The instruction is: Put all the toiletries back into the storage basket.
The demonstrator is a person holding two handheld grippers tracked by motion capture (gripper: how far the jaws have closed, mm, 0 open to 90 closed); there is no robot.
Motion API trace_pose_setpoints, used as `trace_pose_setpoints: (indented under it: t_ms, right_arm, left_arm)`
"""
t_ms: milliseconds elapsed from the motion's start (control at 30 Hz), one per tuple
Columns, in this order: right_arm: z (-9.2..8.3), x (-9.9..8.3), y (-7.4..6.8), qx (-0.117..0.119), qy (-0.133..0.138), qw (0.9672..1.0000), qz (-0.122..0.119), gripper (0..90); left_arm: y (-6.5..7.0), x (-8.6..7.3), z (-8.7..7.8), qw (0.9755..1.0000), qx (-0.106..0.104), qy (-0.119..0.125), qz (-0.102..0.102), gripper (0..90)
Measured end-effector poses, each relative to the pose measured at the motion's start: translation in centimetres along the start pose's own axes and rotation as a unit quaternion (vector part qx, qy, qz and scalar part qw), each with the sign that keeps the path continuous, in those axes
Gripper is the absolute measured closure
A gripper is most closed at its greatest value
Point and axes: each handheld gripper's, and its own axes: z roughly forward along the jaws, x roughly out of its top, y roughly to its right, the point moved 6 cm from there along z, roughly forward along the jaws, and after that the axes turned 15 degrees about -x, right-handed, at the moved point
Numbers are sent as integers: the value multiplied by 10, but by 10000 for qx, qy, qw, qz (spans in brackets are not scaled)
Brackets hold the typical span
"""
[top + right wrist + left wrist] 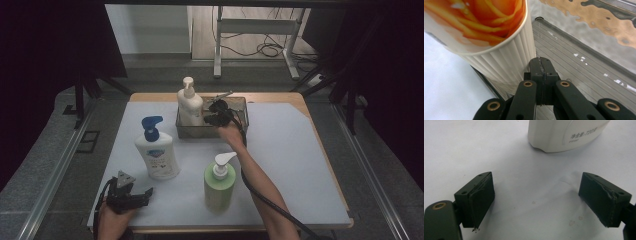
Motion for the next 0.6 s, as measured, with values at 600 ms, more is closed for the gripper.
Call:
trace_pose_setpoints:
  t_ms: [600]
  right_arm:
    - [2, 3, -6, 55, -44, 10000, 64, 900]
  left_arm:
    - [0, 0, 0, 10000, -1, -4, 0, 129]
